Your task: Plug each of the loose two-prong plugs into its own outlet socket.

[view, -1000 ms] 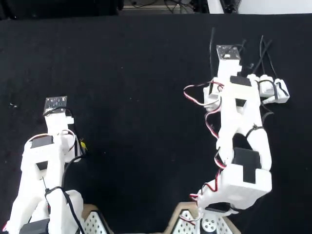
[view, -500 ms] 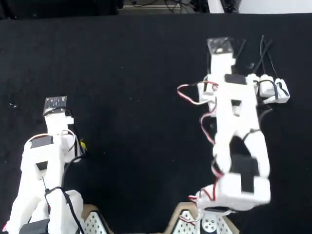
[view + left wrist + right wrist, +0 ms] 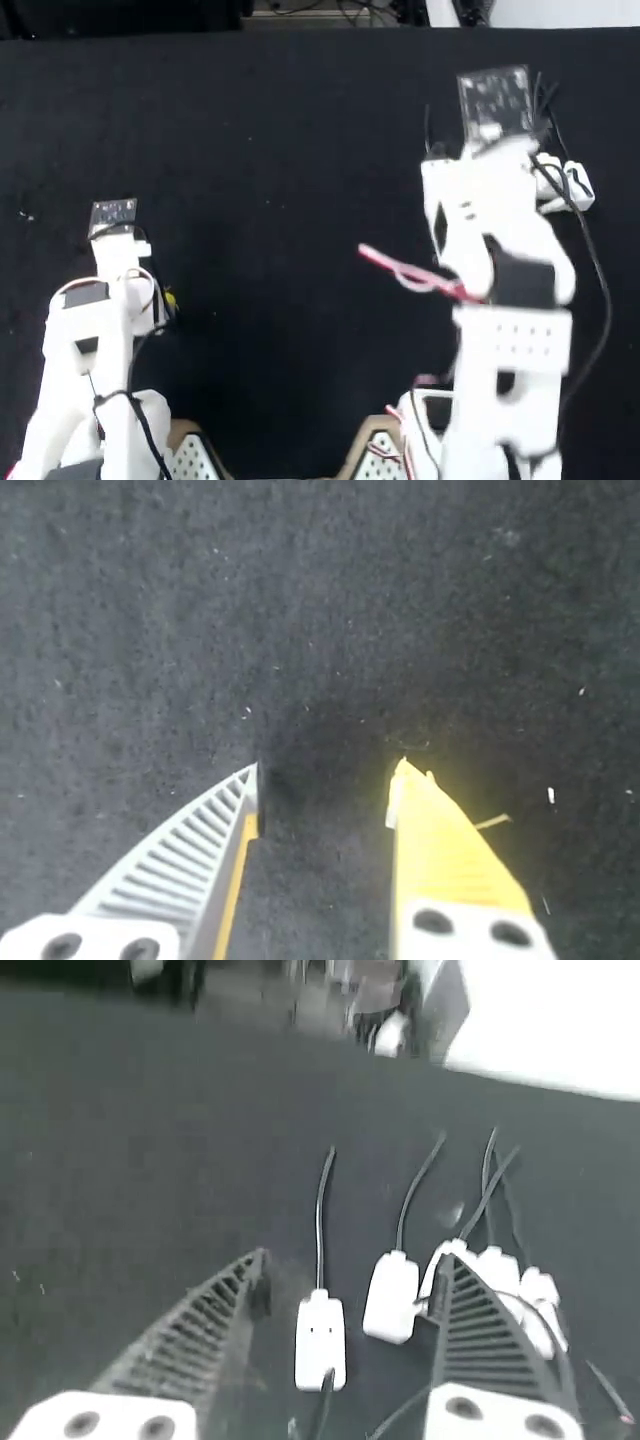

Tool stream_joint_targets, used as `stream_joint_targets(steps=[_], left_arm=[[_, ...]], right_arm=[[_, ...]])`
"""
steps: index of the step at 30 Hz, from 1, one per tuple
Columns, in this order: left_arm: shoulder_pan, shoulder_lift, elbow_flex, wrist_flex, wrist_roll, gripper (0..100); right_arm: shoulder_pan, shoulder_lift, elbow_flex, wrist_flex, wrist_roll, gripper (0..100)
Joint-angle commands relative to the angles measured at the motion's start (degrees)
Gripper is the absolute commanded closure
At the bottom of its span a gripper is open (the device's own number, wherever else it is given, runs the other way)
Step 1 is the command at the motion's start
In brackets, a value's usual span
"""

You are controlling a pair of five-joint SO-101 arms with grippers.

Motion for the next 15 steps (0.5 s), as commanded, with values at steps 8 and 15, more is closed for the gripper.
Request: stream_joint_targets(steps=[8, 15], left_arm=[[0.2, -40.6, 13.4, 6.9, 1.4, 79], [0.3, -67.0, 19.1, 19.8, 1.3, 79]], right_arm=[[-0.9, -23.3, 11.5, 4.3, 0.0, 95.5], [-4.7, -39.6, 24.2, 12.0, 0.0, 93.5]])
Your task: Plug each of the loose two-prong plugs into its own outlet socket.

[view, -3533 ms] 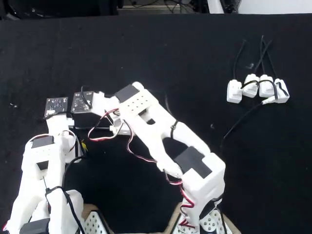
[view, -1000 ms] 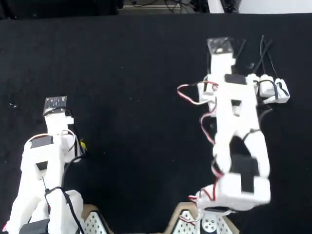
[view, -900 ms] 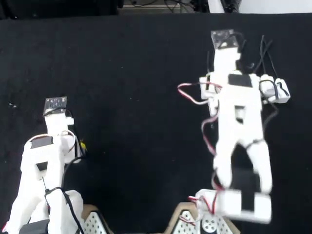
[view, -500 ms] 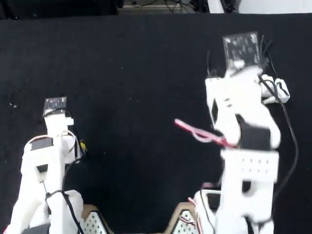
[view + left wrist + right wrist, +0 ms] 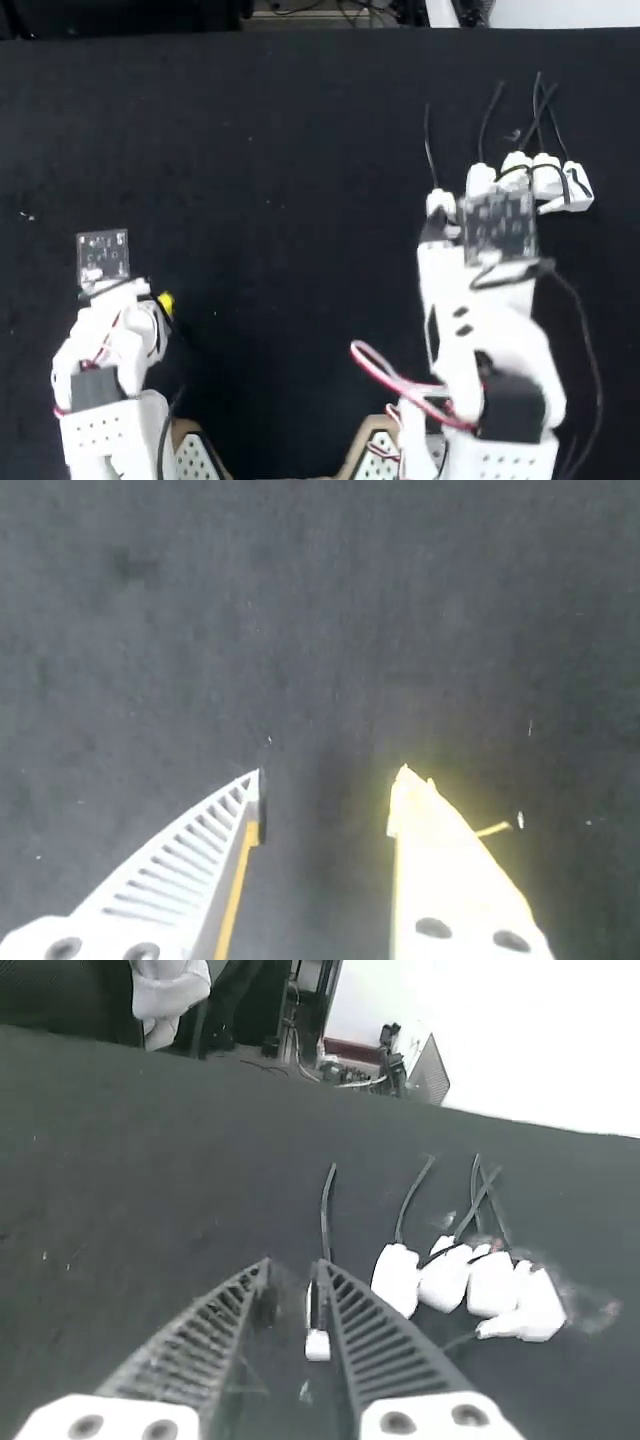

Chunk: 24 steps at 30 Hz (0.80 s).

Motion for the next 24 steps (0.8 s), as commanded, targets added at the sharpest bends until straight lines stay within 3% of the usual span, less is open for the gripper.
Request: stream_joint_targets(steps=[1, 8, 12, 19, 24], left_arm=[[0.4, -12.2, 0.3, 6.4, 0.2, 79], [6.4, -9.1, 0.8, 6.3, 0.1, 79], [8.2, -9.1, 2.2, 6.2, -0.1, 79], [8.3, -9.1, 8.5, 5.8, -0.1, 79], [8.2, -9.2, 9.6, 10.1, 0.3, 78]], right_arm=[[-4.6, -8.8, 3.9, 5.7, 0.0, 93.5], [-14.6, -27.6, 16.8, 11.4, 0.0, 93.5], [-14.7, -25.4, 21.1, 11.3, -0.5, 93.5], [-14.5, -26.7, 36.1, 10.8, -7.7, 93.2], [-14.5, -26.7, 43.5, 9.0, -8.1, 93.2]])
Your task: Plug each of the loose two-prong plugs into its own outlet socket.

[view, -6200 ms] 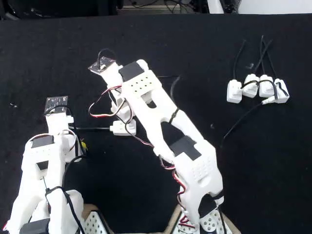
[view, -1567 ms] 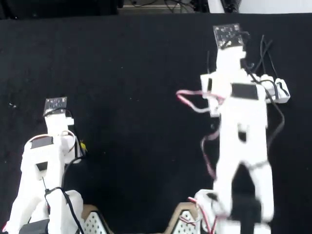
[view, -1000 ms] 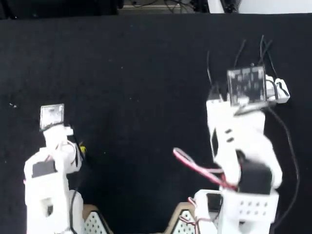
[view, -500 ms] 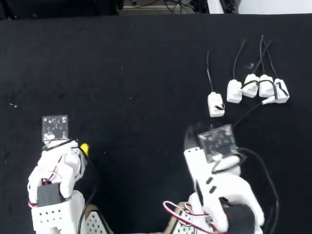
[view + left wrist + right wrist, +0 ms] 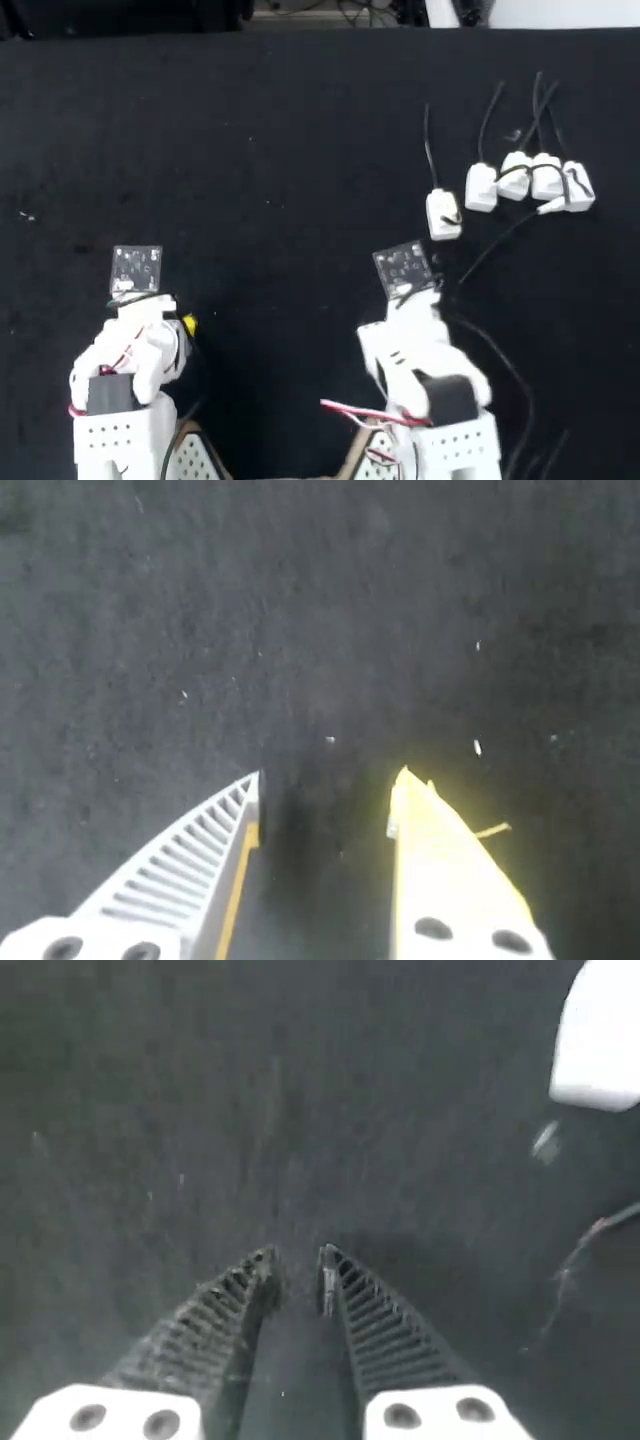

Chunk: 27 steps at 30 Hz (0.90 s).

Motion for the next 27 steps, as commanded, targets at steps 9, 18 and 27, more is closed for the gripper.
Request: stream_joint_targets(steps=[9, 18, 27], left_arm=[[0.7, -0.2, 1.4, 2.8, 0.2, 79], [6.4, -0.2, 1.4, 2.8, 0.2, 79], [1.4, -0.2, 1.4, 2.8, 0.2, 79]], right_arm=[[-0.5, -5.2, 2.8, -0.4, -0.5, 93.5], [4.7, -5.3, 2.8, -0.6, -13.3, 93.2], [10.6, -5.3, 2.8, -0.6, -12.3, 93.4]])
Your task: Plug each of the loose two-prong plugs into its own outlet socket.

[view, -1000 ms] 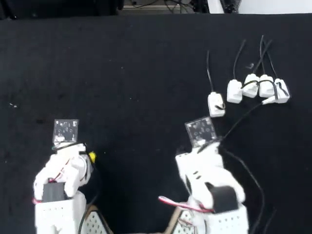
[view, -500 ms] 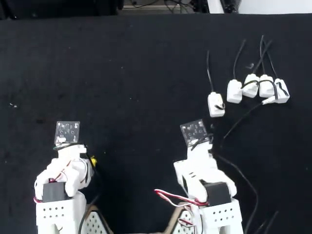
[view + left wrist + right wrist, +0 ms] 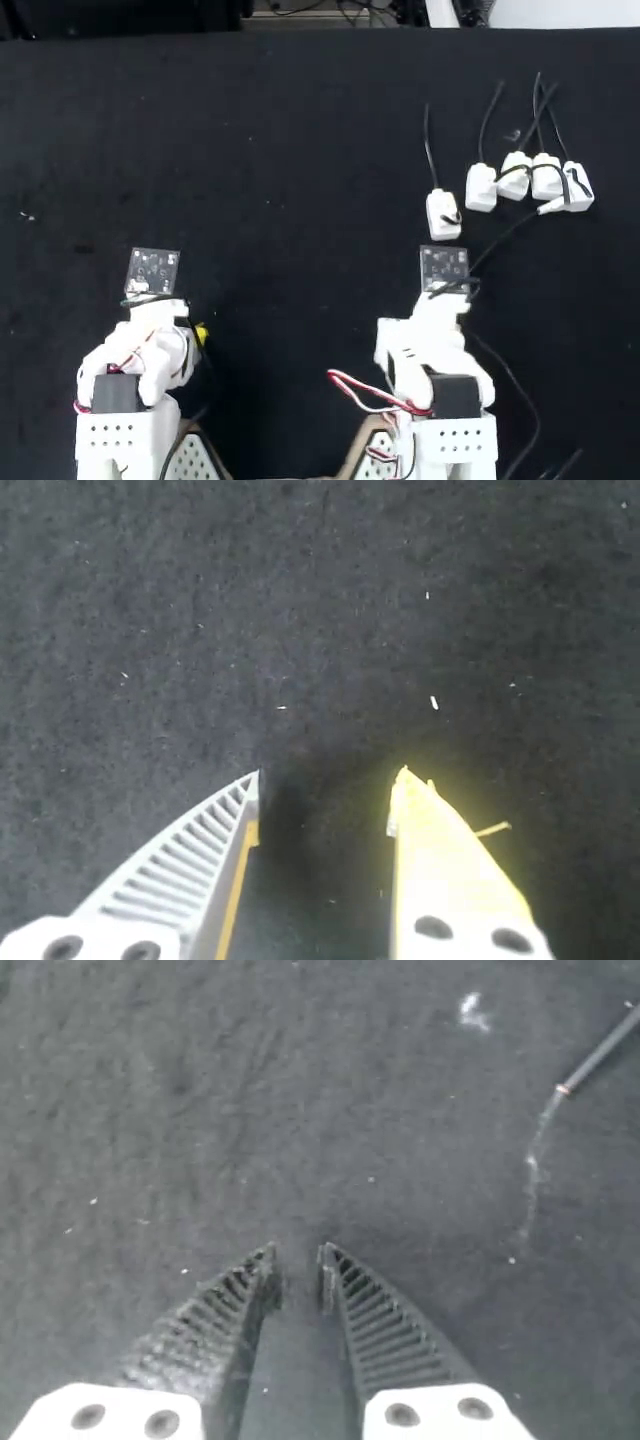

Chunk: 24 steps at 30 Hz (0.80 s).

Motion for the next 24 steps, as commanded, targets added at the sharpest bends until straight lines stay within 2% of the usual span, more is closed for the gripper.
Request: stream_joint_targets(steps=[1, 9, 16, 24], left_arm=[[-3.6, -0.7, 1.2, 0.3, 0.2, 79], [-3.6, -0.7, 1.2, 0.3, 0.3, 79], [-4.2, -0.5, 1.2, 0.3, 11.3, 79], [-3.9, -0.6, 1.2, 0.3, 12.5, 79]], right_arm=[[1.3, -5.3, 0.2, -0.5, -0.4, 93.4], [1.3, -5.3, 0.2, -0.5, -0.4, 93.4], [1.3, -5.3, 0.2, -0.5, -0.4, 93.4], [1.3, -5.3, 0.2, -0.5, -0.4, 93.4]])
